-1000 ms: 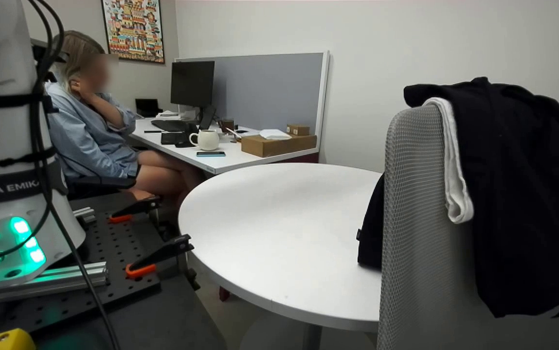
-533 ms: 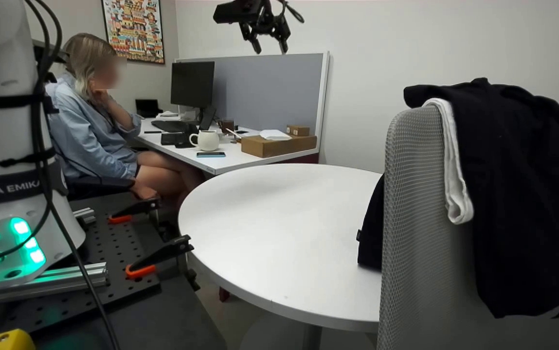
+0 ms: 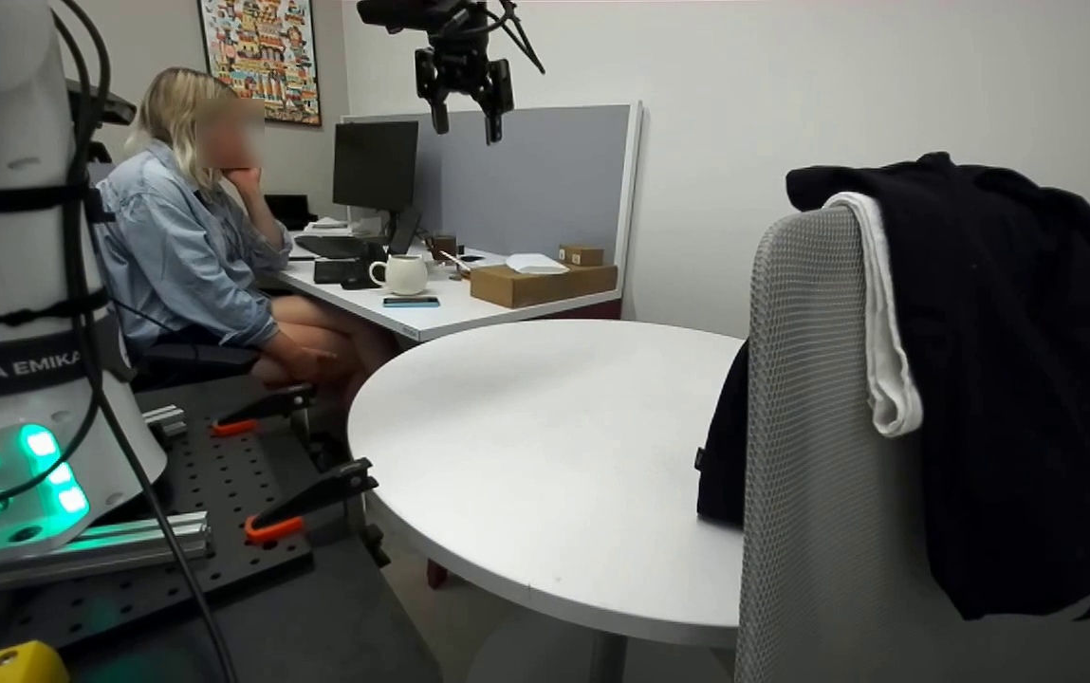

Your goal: Unfold the t-shirt and hang it on the chair's backrest

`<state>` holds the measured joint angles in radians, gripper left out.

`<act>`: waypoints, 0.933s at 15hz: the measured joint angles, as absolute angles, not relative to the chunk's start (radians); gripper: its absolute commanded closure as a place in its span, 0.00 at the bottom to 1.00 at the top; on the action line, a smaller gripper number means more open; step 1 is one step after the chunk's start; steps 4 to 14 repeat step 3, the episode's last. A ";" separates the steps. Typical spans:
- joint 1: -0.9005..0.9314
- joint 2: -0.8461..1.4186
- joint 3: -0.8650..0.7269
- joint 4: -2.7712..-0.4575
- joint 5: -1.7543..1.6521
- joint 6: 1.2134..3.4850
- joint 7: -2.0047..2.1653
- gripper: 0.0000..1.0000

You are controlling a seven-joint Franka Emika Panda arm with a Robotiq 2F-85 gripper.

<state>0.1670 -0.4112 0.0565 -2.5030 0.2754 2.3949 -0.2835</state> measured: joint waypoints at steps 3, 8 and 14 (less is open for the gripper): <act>0.157 -0.435 0.053 -2.510 0.263 2.370 -0.276 0.00; 0.157 -0.435 0.053 -2.510 0.263 2.370 -0.276 0.00; 0.157 -0.435 0.053 -2.510 0.263 2.370 -0.276 0.00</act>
